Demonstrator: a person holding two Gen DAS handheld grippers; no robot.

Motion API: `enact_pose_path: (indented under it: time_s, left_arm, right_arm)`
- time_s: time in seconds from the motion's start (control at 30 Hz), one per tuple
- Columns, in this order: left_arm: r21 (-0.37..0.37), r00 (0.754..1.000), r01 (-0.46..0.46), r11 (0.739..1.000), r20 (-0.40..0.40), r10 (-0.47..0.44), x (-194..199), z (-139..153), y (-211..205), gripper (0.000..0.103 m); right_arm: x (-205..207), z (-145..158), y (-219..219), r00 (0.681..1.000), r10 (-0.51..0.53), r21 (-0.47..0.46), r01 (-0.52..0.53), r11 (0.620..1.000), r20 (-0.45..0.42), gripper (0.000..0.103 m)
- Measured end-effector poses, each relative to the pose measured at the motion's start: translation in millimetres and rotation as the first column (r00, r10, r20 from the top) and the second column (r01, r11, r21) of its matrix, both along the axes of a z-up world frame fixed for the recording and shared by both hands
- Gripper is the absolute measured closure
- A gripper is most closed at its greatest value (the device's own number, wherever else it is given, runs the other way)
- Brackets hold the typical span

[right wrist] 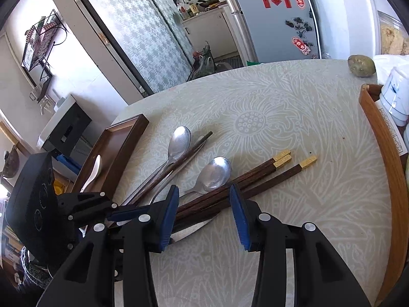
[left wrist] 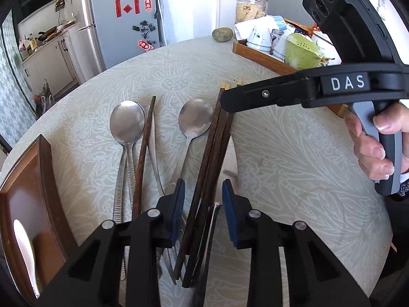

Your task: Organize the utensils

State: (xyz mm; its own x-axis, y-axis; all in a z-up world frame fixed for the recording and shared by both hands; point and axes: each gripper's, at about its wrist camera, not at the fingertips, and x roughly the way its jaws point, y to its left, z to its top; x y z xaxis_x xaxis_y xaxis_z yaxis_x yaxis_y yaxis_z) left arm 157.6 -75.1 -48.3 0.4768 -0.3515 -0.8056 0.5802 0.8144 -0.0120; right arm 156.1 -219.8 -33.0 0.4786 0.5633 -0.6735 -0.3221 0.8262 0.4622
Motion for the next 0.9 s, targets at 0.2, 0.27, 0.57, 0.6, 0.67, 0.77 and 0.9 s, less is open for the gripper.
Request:
enact_pose_path:
  time_s: [0.2, 0.27, 0.57, 0.6, 0.67, 0.77, 0.9]
  left_arm:
    - [-0.01, 1.0, 0.008, 1.0, 0.001, -0.008, -2.9, 0.5, 2.0, 0.086]
    - [-0.014, 1.0, 0.001, 1.0, 0.009, -0.001, -3.6, 1.8, 3.1, 0.087]
    - [-0.05, 1.0, 0.002, 0.999, 0.026, 0.0, -9.8, 9.2, 5.2, 0.096]
    - [-0.061, 1.0, -0.001, 0.998, 0.029, 0.003, -10.7, 11.2, 5.5, 0.096]
    - [-0.072, 0.999, 0.006, 0.997, 0.04, -0.003, -13.5, 15.9, 5.4, 0.096]
    - [-0.085, 0.999, 0.006, 0.996, 0.048, -0.002, -16.0, 20.7, 5.5, 0.097]
    - [-0.115, 0.999, 0.021, 0.993, 0.033, -0.017, -19.2, 22.6, 4.4, 0.097]
  right_arm:
    - [8.0, -14.3, -17.9, 0.995, -0.065, 0.082, 0.071, 0.994, -0.079, 0.057]
    - [11.0, -19.0, -23.2, 0.99, -0.088, 0.112, 0.1, 0.989, -0.107, 0.041]
    - [16.0, -34.0, -37.4, 0.97, -0.122, 0.25, 0.174, 0.952, -0.212, 0.032]
    - [15.7, -35.0, -37.0, 0.969, -0.115, 0.265, 0.173, 0.949, -0.221, 0.032]
    - [13.0, -31.9, -36.4, 0.969, -0.126, 0.25, 0.178, 0.952, -0.211, 0.032]
    - [8.4, -22.2, -41.3, 0.975, -0.137, 0.292, 0.184, 0.939, -0.173, 0.032]
    - [15.4, -23.6, -41.9, 0.973, -0.116, 0.372, 0.185, 0.91, -0.199, 0.032]
